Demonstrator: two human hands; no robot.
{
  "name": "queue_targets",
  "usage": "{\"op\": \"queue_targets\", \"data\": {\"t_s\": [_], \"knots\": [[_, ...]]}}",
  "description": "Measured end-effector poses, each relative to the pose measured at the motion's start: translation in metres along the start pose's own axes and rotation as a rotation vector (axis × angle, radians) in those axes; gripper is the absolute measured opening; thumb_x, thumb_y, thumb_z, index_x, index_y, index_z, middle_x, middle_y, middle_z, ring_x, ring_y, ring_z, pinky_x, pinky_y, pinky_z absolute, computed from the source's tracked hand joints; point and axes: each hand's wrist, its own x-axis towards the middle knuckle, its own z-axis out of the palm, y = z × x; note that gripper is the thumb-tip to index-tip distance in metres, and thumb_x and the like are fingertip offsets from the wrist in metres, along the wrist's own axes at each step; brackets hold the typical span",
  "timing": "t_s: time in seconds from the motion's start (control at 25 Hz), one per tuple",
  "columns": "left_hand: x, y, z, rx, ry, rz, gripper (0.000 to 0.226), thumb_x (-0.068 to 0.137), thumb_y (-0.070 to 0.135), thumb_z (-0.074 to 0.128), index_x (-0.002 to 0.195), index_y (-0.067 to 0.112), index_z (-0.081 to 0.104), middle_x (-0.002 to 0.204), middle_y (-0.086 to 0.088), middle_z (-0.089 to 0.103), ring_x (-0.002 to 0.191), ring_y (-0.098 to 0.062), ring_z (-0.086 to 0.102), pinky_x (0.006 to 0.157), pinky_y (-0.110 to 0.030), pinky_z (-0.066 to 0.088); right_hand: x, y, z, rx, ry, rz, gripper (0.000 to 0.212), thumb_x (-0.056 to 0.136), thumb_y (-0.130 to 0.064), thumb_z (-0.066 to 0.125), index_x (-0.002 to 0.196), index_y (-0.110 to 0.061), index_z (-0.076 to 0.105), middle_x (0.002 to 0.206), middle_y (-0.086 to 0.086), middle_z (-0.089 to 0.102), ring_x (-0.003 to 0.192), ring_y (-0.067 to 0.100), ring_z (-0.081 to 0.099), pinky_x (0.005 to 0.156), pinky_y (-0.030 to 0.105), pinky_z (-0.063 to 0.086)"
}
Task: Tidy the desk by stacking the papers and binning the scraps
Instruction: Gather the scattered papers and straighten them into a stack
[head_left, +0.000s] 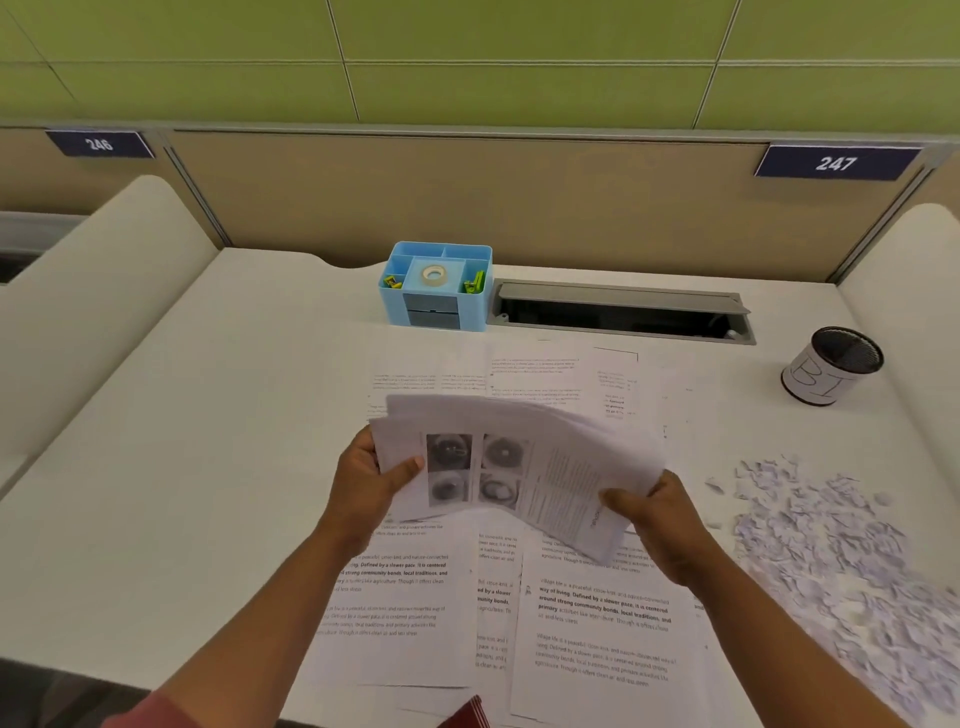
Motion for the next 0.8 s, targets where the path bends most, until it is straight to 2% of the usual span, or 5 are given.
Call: {"op": "queue_targets", "data": {"t_s": [0.36,0.48,0.6,0.72,0.8], "knots": [[-0.015,0.007,0.022,-0.152,0.089,0.040,0.038,0.096,-0.008,0.037,0.118,0.014,0.059,0.091,0.006,0.072,0.082,-0.005,0.068,0.065,-0.020,0.055,-0.005,0.010,0.012,-0.080,0.071,-0.042,0.037,0.085,0.008,0.067,0.092,-0.026,0.078,0.095,0.007,0.076,0.100,0.033,0.067,0.083,0.052,0.057],[-0.020,0.011,0.021,-0.194,0.133,0.124,0.032,0.101,0.034,0.045,0.118,0.011,0.060,0.101,0.003,0.069,0.089,-0.009,0.065,0.074,-0.025,0.054,-0.009,0.007,0.010,-0.077,0.033,-0.056,0.041,0.074,-0.004,0.070,0.099,-0.035,0.078,0.102,0.007,0.076,0.103,0.027,0.068,0.083,0.047,0.056],[-0.020,0.011,0.022,-0.218,0.142,0.147,0.076,0.082,0.076,0.058,0.123,0.011,0.058,0.113,-0.004,0.066,0.103,-0.017,0.061,0.091,-0.034,0.051,-0.011,0.012,0.009,-0.068,0.015,-0.041,0.043,0.076,0.001,0.072,0.102,-0.033,0.076,0.104,0.007,0.075,0.104,0.027,0.066,0.083,0.045,0.054],[-0.021,0.007,0.026,-0.216,0.164,0.119,0.081,0.088,0.075,0.050,0.138,0.010,0.053,0.139,-0.016,0.057,0.131,-0.034,0.051,0.118,-0.053,0.033,-0.014,0.016,0.013,-0.097,0.028,-0.024,0.050,0.085,0.013,0.065,0.104,-0.032,0.070,0.100,0.005,0.072,0.098,0.025,0.063,0.078,0.043,0.051],[-0.018,-0.003,0.024,-0.210,0.204,0.102,0.078,0.094,0.066,0.044,0.151,0.014,0.042,0.153,-0.014,0.046,0.145,-0.033,0.038,0.123,-0.055,0.023,-0.013,0.014,0.017,-0.122,0.044,-0.034,0.049,0.087,0.012,0.064,0.104,-0.033,0.067,0.100,0.004,0.071,0.097,0.022,0.063,0.078,0.040,0.052]]}}
